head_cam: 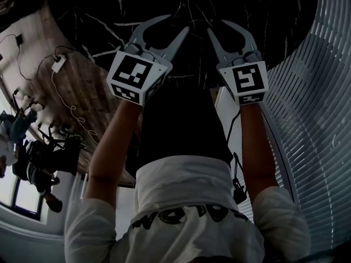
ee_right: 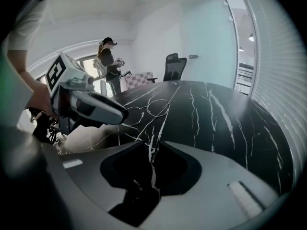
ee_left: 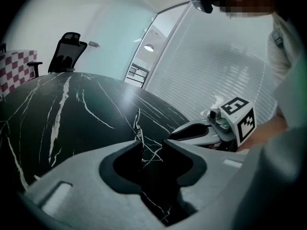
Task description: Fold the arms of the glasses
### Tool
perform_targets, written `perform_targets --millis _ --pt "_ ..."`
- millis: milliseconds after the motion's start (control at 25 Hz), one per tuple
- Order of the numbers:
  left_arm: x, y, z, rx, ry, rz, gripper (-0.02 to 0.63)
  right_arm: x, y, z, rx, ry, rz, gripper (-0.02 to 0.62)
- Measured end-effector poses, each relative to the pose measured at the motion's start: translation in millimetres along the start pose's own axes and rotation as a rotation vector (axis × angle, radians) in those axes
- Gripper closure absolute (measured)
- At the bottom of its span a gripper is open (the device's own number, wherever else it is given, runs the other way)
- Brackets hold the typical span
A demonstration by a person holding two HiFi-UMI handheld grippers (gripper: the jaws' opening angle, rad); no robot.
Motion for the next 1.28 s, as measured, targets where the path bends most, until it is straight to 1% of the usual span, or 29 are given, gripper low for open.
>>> perform_targets --millis 240,400,600,720,760,960,1080,1200,1280 --pt "0.3 11.5 1.8 -0.068 -0.013 0.015 0.477 4.4 -17.0 1.9 0.066 -0.038 -0.148 0.506" --pt "5.8 20.4 0.5 -0.113 -0.021 0.019 0.477 10.8 -26.7 2.1 0.102 -0.032 -0.175 0.506" --pt "-2.8 13.2 1.2 -0.133 -0.031 0.006 0.479 10.3 -30.7 14.2 0.131 -0.047 -0.234 0.508" --pt "-6.1 10.1 1.9 -0.144 -0.035 -0.01 0.479 11.0 -29.3 16.7 0.13 -0.063 -0.275 0.505" --pt "-7.1 9.6 1.8 -0.144 -0.034 -0.02 0.479 11.7 -28.0 16.2 0.129 -0.058 -0.273 0.492" --pt "-9.0 7.8 1.1 -0.13 -0.033 -0.053 0.479 14.0 -14.2 -2.7 0.118 -0.021 -0.205 0.482" --pt "-9.6 7.3 1.3 -0.13 -0.033 -0.056 0.479 9.1 -6.7 -18.1 0.106 0.005 -0.147 0.476" --pt "-7.3 5.1 1.0 -0.129 -0.024 -0.053 0.479 3.7 -5.9 -33.8 0.103 0.019 -0.128 0.469" --pt "-2.6 0.0 -1.5 -0.119 -0.001 -0.06 0.479 -1.8 -9.4 -40.1 0.107 0.014 -0.114 0.468"
Point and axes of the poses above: the fingertips, and each gripper's own axes: z forward along the fingers, y to its right, x out of its top, the point moved 9 cm from there along -z, backward along the fingers, and after that the axes turned 14 degrees about z, right-handed, at the moved point
